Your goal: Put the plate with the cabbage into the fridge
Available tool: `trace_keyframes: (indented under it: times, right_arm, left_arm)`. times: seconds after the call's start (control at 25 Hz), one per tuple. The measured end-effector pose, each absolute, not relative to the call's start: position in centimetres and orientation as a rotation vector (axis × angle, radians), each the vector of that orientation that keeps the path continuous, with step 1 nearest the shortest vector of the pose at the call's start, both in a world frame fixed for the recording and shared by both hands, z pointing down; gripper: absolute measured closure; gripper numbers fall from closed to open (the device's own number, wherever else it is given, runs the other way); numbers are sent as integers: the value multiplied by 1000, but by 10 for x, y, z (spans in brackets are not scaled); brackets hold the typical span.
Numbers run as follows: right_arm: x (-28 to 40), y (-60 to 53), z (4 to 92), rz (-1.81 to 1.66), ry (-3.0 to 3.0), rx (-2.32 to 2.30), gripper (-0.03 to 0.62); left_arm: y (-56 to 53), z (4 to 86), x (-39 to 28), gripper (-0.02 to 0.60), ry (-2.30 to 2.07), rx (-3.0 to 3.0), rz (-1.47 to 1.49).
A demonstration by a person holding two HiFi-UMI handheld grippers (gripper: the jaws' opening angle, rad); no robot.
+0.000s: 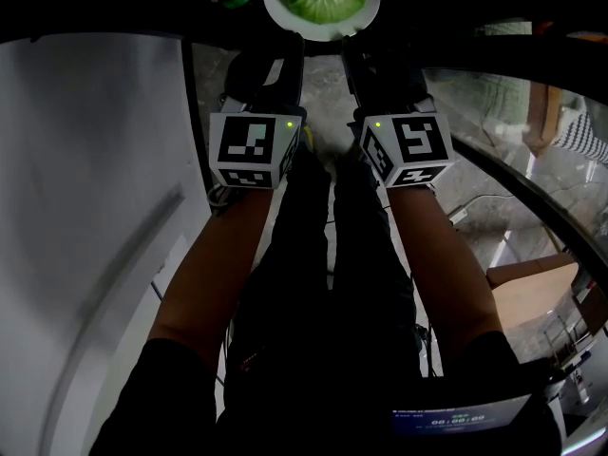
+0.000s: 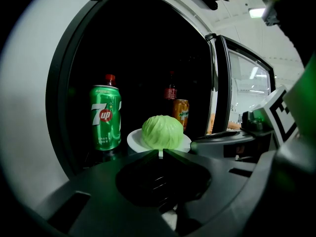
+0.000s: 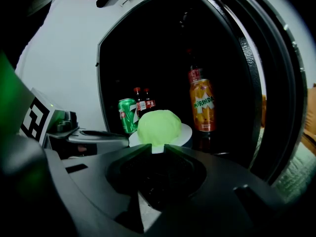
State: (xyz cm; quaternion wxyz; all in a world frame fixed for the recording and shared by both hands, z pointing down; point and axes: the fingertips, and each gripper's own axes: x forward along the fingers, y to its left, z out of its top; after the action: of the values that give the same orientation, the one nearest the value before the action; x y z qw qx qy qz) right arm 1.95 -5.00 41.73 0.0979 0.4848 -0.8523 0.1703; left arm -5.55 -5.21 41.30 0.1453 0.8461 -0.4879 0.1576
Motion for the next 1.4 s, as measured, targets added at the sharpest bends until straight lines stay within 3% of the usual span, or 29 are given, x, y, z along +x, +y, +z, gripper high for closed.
trace_keyframes:
  times: [1.4]
  right_arm:
    - [20, -91, 417, 498, -2489, 1487, 513]
  left_arm:
    - [-92, 411, -64, 552, -1426, 2399, 444]
